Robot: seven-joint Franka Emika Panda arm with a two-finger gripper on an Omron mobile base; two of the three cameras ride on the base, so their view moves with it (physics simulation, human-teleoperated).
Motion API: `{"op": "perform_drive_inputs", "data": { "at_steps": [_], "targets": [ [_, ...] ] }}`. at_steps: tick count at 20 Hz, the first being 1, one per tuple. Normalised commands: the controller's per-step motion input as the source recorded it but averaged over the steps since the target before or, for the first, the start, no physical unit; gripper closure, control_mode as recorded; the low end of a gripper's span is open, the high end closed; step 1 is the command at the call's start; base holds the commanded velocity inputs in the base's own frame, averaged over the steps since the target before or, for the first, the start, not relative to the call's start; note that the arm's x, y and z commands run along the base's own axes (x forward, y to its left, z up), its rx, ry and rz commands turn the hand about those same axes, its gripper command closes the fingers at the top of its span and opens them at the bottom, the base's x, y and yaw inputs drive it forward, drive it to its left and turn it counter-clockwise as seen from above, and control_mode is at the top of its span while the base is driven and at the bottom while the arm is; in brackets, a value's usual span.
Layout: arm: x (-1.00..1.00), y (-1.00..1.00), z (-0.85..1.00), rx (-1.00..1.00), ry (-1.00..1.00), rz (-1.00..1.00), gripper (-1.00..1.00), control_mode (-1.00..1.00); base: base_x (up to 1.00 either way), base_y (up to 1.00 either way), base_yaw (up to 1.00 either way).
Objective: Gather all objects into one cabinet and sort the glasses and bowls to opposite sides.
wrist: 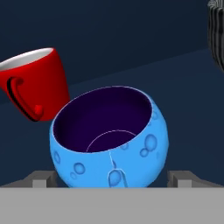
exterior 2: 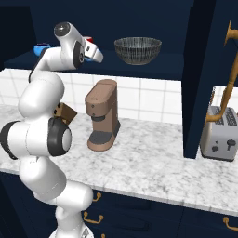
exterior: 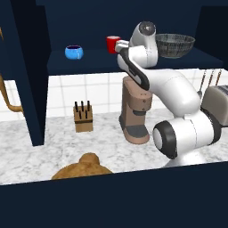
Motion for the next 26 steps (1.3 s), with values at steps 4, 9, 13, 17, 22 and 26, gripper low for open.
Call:
{"op": "perform_drive_inputs", "data": {
  "at_steps": [4, 9, 13, 17, 22, 26],
  "targets": [
    [0.00, 0.00, 0.00, 0.00, 0.00, 0.00, -1.00, -1.00, 0.00, 0.00, 0.00],
    [0.00, 0.00, -0.05, 0.00, 0.00, 0.00, -1.00, -1.00, 0.00, 0.00, 0.00],
    [0.00, 0.00, -0.07, 0.00, 0.00, 0.00, -1.00, -1.00, 0.00, 0.00, 0.00],
    [0.00, 0.00, -0.01, 0.00, 0.00, 0.00, -1.00, -1.00, 0.00, 0.00, 0.00],
    [0.00, 0.00, 0.00, 0.00, 0.00, 0.00, 1.00, -1.00, 0.00, 0.00, 0.00],
    [0.00, 0.00, -0.02, 0.00, 0.00, 0.00, 1.00, -1.00, 0.00, 0.00, 0.00]
  ]
}}
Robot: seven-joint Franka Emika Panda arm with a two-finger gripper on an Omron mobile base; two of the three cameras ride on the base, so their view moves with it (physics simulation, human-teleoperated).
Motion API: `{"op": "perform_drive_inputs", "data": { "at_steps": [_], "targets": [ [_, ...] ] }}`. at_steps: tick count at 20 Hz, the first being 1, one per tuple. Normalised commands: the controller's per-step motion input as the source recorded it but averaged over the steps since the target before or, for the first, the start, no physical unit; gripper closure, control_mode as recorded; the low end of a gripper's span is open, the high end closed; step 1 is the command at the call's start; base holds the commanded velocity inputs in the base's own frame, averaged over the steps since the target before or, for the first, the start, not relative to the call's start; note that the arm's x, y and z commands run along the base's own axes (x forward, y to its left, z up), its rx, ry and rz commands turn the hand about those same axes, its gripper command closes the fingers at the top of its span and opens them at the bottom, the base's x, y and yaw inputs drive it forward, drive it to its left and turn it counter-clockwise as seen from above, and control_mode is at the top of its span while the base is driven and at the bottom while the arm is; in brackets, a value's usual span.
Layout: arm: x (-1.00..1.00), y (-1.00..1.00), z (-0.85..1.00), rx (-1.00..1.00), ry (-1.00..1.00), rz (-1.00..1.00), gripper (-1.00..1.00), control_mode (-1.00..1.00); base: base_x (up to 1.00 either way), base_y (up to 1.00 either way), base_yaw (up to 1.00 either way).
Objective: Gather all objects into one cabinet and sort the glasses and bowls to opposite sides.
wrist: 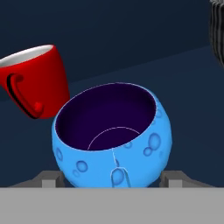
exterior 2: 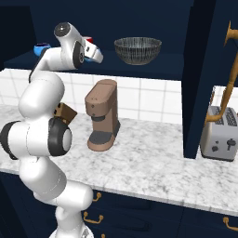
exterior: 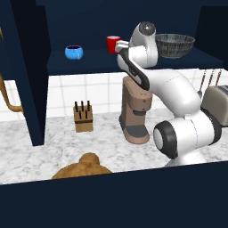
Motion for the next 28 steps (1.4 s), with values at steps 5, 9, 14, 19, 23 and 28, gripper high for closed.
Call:
{"op": "perform_drive_inputs", "data": {
  "at_steps": [5, 9, 14, 19, 23, 28],
  "targets": [
    [0.00, 0.00, -0.02, 0.00, 0.00, 0.00, 1.00, -1.00, 0.00, 0.00, 0.00],
    [-0.08, 0.00, 0.00, 0.00, 0.00, 0.00, 1.00, -1.00, 0.00, 0.00, 0.00],
    [-0.11, 0.00, 0.00, 0.00, -0.01, 0.00, 1.00, -1.00, 0.00, 0.00, 0.00],
    [-0.13, 0.00, -0.03, 0.00, -0.06, 0.00, 1.00, -1.00, 0.00, 0.00, 0.00],
    [0.00, 0.00, 0.00, 0.00, -0.08, 0.00, 1.00, -1.00, 0.00, 0.00, 0.00],
    [0.01, 0.00, 0.00, 0.01, -0.09, 0.00, 1.00, -1.00, 0.00, 0.00, 0.00]
  ]
}}
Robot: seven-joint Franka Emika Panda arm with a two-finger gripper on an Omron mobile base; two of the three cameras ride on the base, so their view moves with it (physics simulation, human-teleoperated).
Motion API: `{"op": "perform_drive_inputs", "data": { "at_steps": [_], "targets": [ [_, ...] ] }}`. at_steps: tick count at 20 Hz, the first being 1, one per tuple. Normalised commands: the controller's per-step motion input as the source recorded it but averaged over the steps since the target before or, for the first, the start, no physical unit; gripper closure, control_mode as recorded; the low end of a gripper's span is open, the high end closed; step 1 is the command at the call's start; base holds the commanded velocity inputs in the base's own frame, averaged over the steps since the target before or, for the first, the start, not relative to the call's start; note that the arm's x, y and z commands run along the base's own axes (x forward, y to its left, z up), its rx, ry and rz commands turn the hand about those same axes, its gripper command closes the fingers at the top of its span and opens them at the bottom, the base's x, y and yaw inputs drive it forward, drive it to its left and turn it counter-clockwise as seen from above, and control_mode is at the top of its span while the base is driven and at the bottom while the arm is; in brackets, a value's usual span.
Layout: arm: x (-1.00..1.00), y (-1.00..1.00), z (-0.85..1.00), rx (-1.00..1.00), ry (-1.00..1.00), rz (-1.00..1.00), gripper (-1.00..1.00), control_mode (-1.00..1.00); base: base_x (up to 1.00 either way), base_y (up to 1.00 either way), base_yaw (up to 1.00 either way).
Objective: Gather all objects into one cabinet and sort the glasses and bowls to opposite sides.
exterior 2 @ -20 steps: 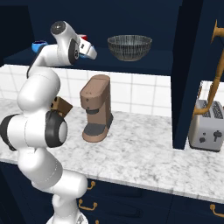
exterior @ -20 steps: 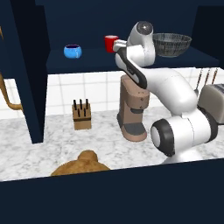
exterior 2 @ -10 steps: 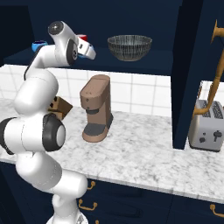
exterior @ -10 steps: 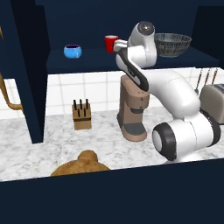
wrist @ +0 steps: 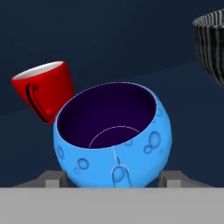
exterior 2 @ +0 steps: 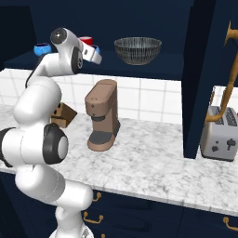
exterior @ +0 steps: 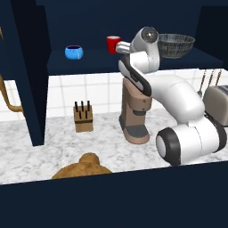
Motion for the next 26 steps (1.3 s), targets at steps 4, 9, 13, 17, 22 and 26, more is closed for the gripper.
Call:
{"op": "perform_drive_inputs", "data": {
  "at_steps": [4, 9, 13, 17, 22, 26],
  "targets": [
    [0.00, 0.04, 0.00, 0.00, 0.00, 0.00, 1.00, -1.00, 0.00, 0.00, 0.00],
    [-0.24, 0.24, 0.00, 0.04, 0.00, 0.01, 1.00, -1.00, 0.00, 0.00, 0.00],
    [-0.06, 0.46, 0.02, 0.04, 0.00, 0.05, 1.00, -1.00, 0.00, 0.00, 0.00],
    [0.10, 0.66, 0.00, 0.01, 0.00, 0.06, 1.00, -1.00, 0.00, 0.00, 0.00],
    [0.22, 0.58, 0.00, 0.00, 0.00, 0.09, 1.00, -1.00, 0.00, 0.00, 0.00],
    [0.33, 0.38, 0.00, 0.00, 0.00, 0.09, 1.00, -1.00, 0.00, 0.00, 0.00]
  ]
}}
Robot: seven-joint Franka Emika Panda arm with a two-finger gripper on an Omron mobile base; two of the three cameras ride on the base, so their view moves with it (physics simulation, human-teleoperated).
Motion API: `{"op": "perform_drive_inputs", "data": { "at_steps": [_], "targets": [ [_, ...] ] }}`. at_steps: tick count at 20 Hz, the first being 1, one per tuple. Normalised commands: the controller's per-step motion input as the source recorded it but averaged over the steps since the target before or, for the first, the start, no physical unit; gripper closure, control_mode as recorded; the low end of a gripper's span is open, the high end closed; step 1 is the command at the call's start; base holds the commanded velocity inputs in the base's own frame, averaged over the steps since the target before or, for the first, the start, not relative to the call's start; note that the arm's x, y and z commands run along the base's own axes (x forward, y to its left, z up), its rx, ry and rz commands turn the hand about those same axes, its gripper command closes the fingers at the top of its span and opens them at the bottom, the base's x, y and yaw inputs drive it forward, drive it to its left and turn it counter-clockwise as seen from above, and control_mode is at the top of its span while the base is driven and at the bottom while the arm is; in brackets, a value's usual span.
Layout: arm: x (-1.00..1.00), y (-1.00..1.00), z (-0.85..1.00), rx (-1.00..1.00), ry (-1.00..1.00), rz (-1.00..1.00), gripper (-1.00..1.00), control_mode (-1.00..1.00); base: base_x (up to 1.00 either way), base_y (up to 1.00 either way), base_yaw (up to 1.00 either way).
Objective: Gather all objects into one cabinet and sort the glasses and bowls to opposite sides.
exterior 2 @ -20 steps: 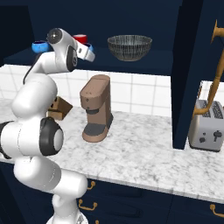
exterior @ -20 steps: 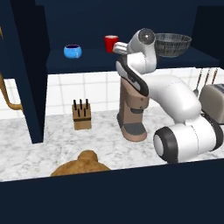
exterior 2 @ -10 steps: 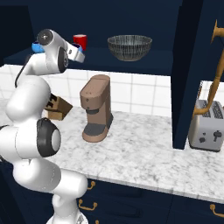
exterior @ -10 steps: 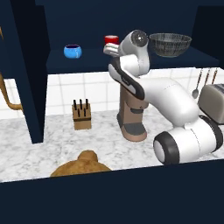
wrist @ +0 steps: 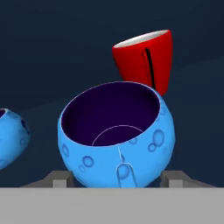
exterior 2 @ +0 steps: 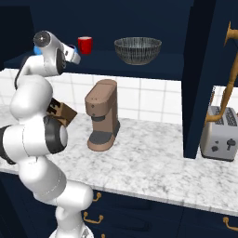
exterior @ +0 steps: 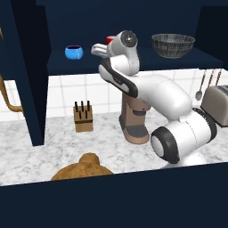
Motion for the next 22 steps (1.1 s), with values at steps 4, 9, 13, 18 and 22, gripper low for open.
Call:
{"op": "perform_drive_inputs", "data": {
  "at_steps": [4, 9, 13, 18, 22],
  "targets": [
    [0.31, 0.23, 0.00, 0.00, 0.00, 0.05, 1.00, -1.00, 0.00, 0.00, 0.00],
    [0.20, 0.22, 0.00, 0.00, 0.00, 0.03, 1.00, -1.00, 0.00, 0.00, 0.00],
    [0.23, 0.13, 0.00, 0.00, 0.00, 0.00, 1.00, -1.00, 0.00, 0.00, 0.00],
    [0.18, 0.04, 0.00, 0.00, 0.00, 0.00, 1.00, -1.00, 0.00, 0.00, 0.00],
    [0.05, 0.05, 0.00, 0.00, 0.00, 0.00, -1.00, -1.00, 0.00, 0.00, 0.00]
  ]
}}
